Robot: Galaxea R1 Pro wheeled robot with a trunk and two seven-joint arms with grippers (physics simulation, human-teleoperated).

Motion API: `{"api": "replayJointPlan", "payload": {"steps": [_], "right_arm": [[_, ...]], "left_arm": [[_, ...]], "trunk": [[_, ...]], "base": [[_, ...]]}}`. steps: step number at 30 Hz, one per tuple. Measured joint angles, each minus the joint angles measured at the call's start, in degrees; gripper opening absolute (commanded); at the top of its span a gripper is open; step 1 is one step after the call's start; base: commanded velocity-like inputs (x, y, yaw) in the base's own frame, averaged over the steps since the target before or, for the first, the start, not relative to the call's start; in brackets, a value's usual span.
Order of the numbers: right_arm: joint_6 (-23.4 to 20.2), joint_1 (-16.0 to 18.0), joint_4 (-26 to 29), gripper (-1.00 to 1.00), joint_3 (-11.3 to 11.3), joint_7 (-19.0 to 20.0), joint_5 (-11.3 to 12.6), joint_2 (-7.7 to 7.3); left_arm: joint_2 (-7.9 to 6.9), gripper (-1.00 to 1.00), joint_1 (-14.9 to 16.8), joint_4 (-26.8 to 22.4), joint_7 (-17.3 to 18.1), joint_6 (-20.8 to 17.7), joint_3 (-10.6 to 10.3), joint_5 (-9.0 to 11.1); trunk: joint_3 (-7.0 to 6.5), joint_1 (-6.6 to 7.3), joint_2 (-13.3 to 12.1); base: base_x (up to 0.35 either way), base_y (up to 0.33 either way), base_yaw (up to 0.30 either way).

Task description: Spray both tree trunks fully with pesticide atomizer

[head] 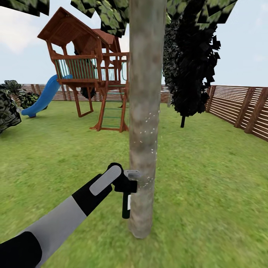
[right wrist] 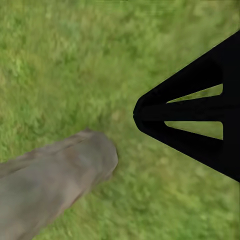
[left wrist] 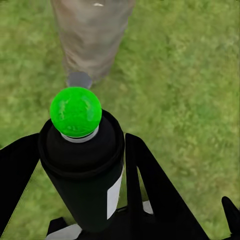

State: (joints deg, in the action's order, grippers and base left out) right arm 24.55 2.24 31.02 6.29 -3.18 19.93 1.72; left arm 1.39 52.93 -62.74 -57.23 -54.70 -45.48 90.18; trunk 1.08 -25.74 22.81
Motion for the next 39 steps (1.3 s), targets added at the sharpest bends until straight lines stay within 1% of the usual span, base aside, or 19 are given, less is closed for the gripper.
{"api": "replayJointPlan", "payload": {"steps": [5,7,9,10,12,13,14,16,17,18,19,22,27,28,31,33,37,38,39], "right_arm": [[0.0,0.0,0.0,-1.00,0.0,0.0,0.0,0.00],[0.0,0.0,-0.1,-1.00,0.0,0.0,0.0,0.00],[0.0,0.0,-0.1,-1.00,0.0,0.0,0.0,0.00],[0.0,0.0,-0.1,-1.00,0.1,0.0,0.0,0.01],[0.0,0.0,-0.1,-1.00,0.1,0.0,0.0,0.01],[0.0,0.0,-0.1,-1.00,0.1,0.0,0.0,0.01],[0.0,0.0,-0.1,-1.00,0.1,0.0,0.0,0.01],[0.0,0.0,-0.1,-1.00,0.1,0.0,0.0,0.01],[0.0,0.0,-0.1,-1.00,0.1,0.0,0.0,0.01],[0.0,0.0,-0.1,-1.00,0.1,0.0,0.0,0.01],[0.0,0.0,-0.1,-1.00,0.1,0.0,0.0,0.01],[0.0,0.0,-0.1,-1.00,0.1,0.0,0.0,0.01],[0.0,0.0,-0.1,-1.00,0.1,0.0,0.0,0.01],[0.0,0.0,-0.1,-1.00,0.1,0.0,0.0,0.01],[0.0,0.0,-0.1,-1.00,0.1,0.0,0.0,0.01],[0.0,0.0,-0.1,-1.00,0.0,0.0,0.0,0.01],[0.0,0.0,-0.1,-1.00,0.1,0.0,0.0,0.01],[0.1,0.0,-0.1,-1.00,0.0,0.0,0.0,0.01],[0.0,0.0,-0.1,-1.00,0.0,0.0,0.0,0.01]], "left_arm": [[0.02,-1.00,0.1,-3.5,-0.2,-0.3,0.4,0.0],[-0.38,-1.00,0.5,-4.0,-0.4,-0.7,1.0,-0.1],[-0.56,-1.00,4.2,-4.2,-0.8,-1.4,2.5,0.2],[-0.54,-1.00,6.7,-4.2,-0.9,-1.7,4.3,0.6],[-0.47,-1.00,10.0,-4.2,-1.1,-2.6,7.1,0.8],[0.08,-1.00,12.5,-4.3,-1.2,-3.6,9.0,1.1],[1.16,-1.00,13.7,-4.4,-1.3,-4.3,9.6,1.6],[3.17,-1.00,14.4,-5.1,-1.2,-4.8,10.0,2.4],[3.72,-1.00,14.8,-5.9,-1.2,-4.9,10.1,2.7],[4.18,-1.00,15.4,-7.1,-1.2,-4.8,10.1,4.1],[4.42,-1.00,15.9,-7.9,-1.2,-4.8,10.0,6.2],[4.55,-1.00,16.4,-8.6,-1.3,-5.1,9.9,7.6],[4.19,-1.00,16.2,-8.6,-3.1,-5.2,9.5,7.5],[4.10,-1.00,16.0,-8.6,-3.4,-5.2,9.0,7.5],[4.05,-1.00,15.0,-8.6,-3.8,-5.1,6.5,7.5],[3.98,-1.00,12.9,-8.6,-3.8,-5.1,5.0,7.6],[3.88,-1.00,9.5,-8.7,-3.9,-5.1,3.5,7.4],[3.83,-1.00,7.6,-8.7,-3.9,-5.1,2.3,7.5],[3.77,-1.00,6.1,-8.7,-3.9,-5.1,1.7,7.3]], "trunk": [[0.00,0.00,0.0],[0.00,0.00,0.0],[-0.02,-0.01,0.0],[-0.01,-0.01,0.0],[-0.02,-0.01,0.0],[-0.01,-0.01,0.0],[-0.01,0.01,0.0],[0.00,-0.01,0.0],[0.00,0.00,0.0],[-0.01,-0.01,0.0],[0.00,0.00,0.0],[0.00,-0.01,0.0],[0.00,-0.01,0.0],[0.00,-0.01,0.0],[0.00,-0.01,0.0],[0.01,-0.01,0.0],[0.01,-0.01,0.0],[0.02,0.00,0.0],[0.01,-0.01,0.0]], "base": [[0.087,0.328,0.001],[0.073,0.264,0.000],[0.025,0.095,0.000],[0.011,0.041,0.000],[0.005,0.019,0.000],[0.001,0.006,0.000],[0.001,0.004,0.000],[0.000,0.001,0.000],[0.000,0.000,0.000],[0.000,0.000,0.000],[0.000,0.000,0.000],[0.000,0.000,0.000],[0.000,0.000,0.000],[0.000,0.000,0.000],[0.000,0.000,0.000],[0.000,0.000,0.000],[0.000,0.000,0.000],[0.000,0.000,0.000],[0.000,0.000,0.000]]}}
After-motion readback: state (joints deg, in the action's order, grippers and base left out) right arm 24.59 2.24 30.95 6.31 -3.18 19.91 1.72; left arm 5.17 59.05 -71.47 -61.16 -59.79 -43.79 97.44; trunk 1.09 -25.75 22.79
